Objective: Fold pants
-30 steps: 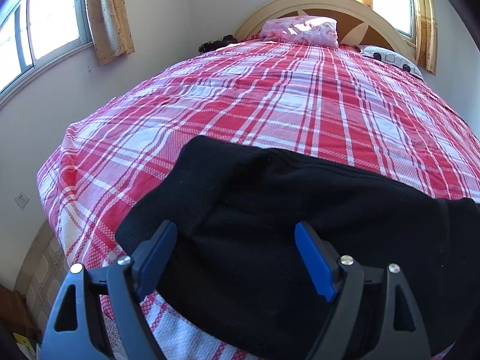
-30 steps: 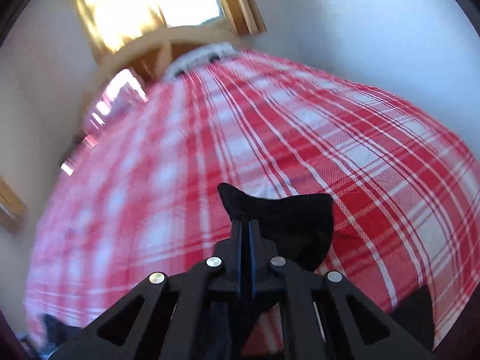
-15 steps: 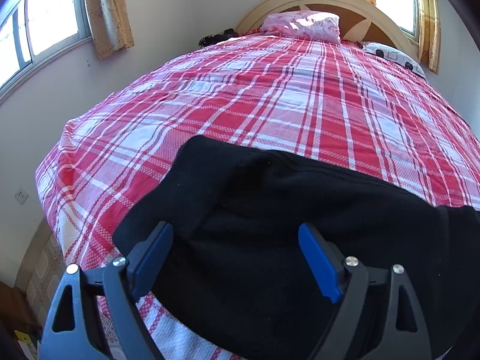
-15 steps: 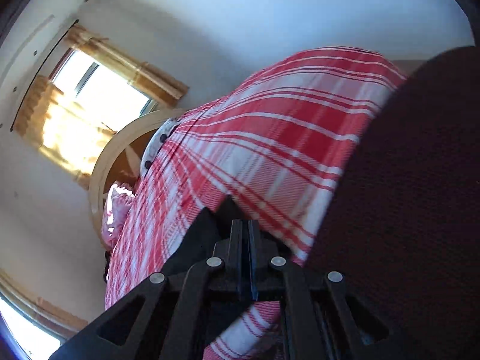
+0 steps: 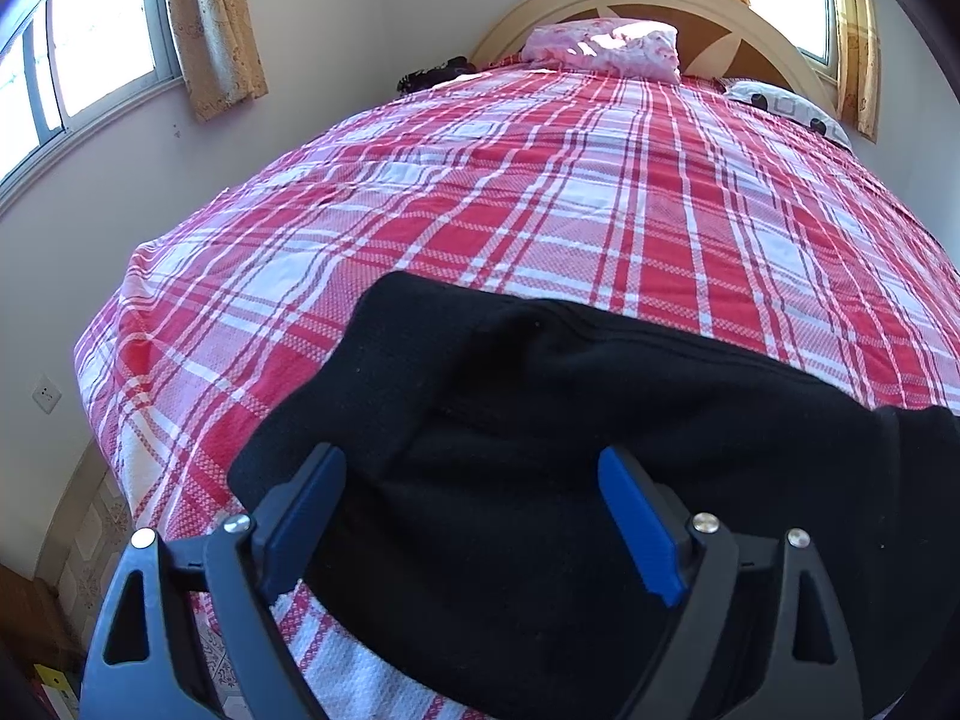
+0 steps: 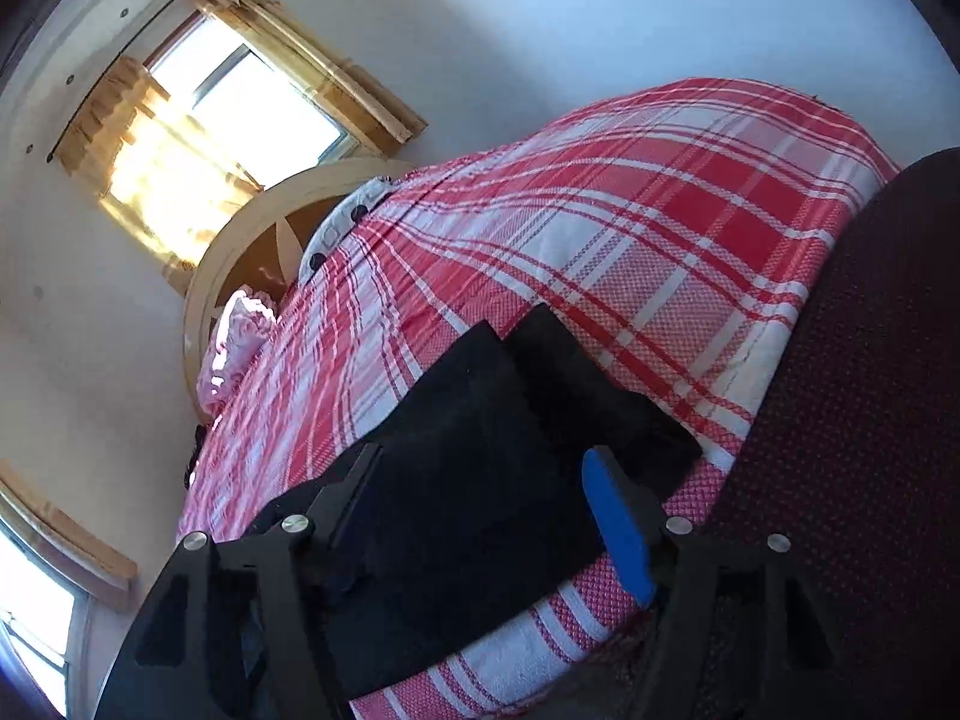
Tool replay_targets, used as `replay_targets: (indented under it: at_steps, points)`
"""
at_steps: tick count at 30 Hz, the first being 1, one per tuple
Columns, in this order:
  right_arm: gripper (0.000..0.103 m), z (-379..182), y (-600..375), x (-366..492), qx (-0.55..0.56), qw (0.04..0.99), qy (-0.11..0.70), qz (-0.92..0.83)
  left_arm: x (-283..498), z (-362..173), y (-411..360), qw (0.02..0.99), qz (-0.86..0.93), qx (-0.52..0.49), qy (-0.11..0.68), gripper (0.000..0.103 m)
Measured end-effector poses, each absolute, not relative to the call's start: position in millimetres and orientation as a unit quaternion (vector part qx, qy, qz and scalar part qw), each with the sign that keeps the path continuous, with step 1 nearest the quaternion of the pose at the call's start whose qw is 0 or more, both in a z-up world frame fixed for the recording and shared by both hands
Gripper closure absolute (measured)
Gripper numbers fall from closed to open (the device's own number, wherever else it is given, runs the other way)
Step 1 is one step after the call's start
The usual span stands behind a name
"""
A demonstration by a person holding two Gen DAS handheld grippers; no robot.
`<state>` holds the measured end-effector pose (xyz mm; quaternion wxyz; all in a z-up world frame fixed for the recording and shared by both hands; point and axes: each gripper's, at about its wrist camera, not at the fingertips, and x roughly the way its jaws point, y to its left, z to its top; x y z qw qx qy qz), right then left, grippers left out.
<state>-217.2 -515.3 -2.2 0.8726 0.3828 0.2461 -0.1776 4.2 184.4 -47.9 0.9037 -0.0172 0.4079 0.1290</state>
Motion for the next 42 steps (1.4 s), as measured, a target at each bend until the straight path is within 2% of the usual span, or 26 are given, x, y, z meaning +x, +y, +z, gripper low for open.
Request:
replay_targets:
  at_steps: [1, 3, 5, 6, 7, 16, 20, 23, 26, 30, 33, 35, 37, 38, 42]
  points:
    - [0.057, -6.9, -514.2, -204.6, 0.369, 0.869, 0.274, -0.184, 4.0, -48.0, 183.9, 0.904, 0.13, -0.016, 0.407, 0.014]
    - [0.068, -21.1, -513.4, -192.8, 0.352, 0.862, 0.313, -0.188, 4.5, -47.9, 183.8, 0.904, 0.13, -0.015, 0.407, 0.013]
    - [0.081, -24.8, -510.3, -187.9, 0.333, 0.861, 0.324, -0.206, 4.9, -47.9, 183.6, 0.903, 0.13, -0.015, 0.408, 0.013]
    - [0.091, -23.3, -510.8, -185.4, 0.327, 0.86, 0.332, -0.208, 5.5, -47.9, 184.1, 0.903, 0.129, -0.015, 0.41, 0.012]
    - [0.095, -20.3, -512.9, -184.8, 0.333, 0.859, 0.334, -0.199, 5.9, -47.9, 184.2, 0.903, 0.129, -0.015, 0.41, 0.011]
    - [0.095, 77.2, -521.1, -208.8, 0.195, 0.916, 0.273, -0.221, 10.4, -48.3, 186.7, 0.902, 0.131, -0.012, 0.41, 0.006]
    - [0.095, 57.1, -532.5, -208.3, 0.175, 0.899, 0.318, -0.245, 11.4, -49.4, 187.3, 0.903, 0.132, -0.011, 0.408, 0.005]
    - [0.095, 14.1, -541.1, -201.6, 0.176, 0.885, 0.361, -0.235, 11.4, -48.9, 187.6, 0.904, 0.128, -0.006, 0.409, 0.004]
    - [0.092, -10.6, -546.2, -205.7, 0.193, 0.867, 0.394, -0.237, 12.1, -48.8, 189.4, 0.903, 0.127, -0.006, 0.411, 0.002]
    - [0.075, -3.2, -556.9, -227.3, 0.263, 0.852, 0.384, -0.24, 15.2, -48.5, 190.6, 0.899, 0.133, -0.012, 0.417, 0.0]
    - [0.071, 9.2, -558.6, -238.5, 0.269, 0.844, 0.38, -0.265, 15.2, -48.7, 189.8, 0.899, 0.137, -0.011, 0.415, 0.0]
    - [0.066, 22.4, -561.1, -246.1, 0.274, 0.85, 0.349, -0.284, 14.9, -49.4, 188.8, 0.9, 0.14, -0.01, 0.413, 0.0]
    - [0.043, 30.6, -565.9, -247.7, 0.296, 0.859, 0.316, -0.272, 14.4, -49.7, 188.1, 0.9, 0.143, -0.01, 0.411, 0.0]
    - [0.039, 32.2, -569.4, -242.4, 0.309, 0.862, 0.306, -0.262, 14.6, -49.6, 188.0, 0.9, 0.144, -0.01, 0.411, 0.0]
    - [0.036, 21.7, -579.7, -213.3, 0.328, 0.85, 0.342, -0.231, 14.7, -48.8, 188.9, 0.898, 0.145, -0.013, 0.414, 0.0]
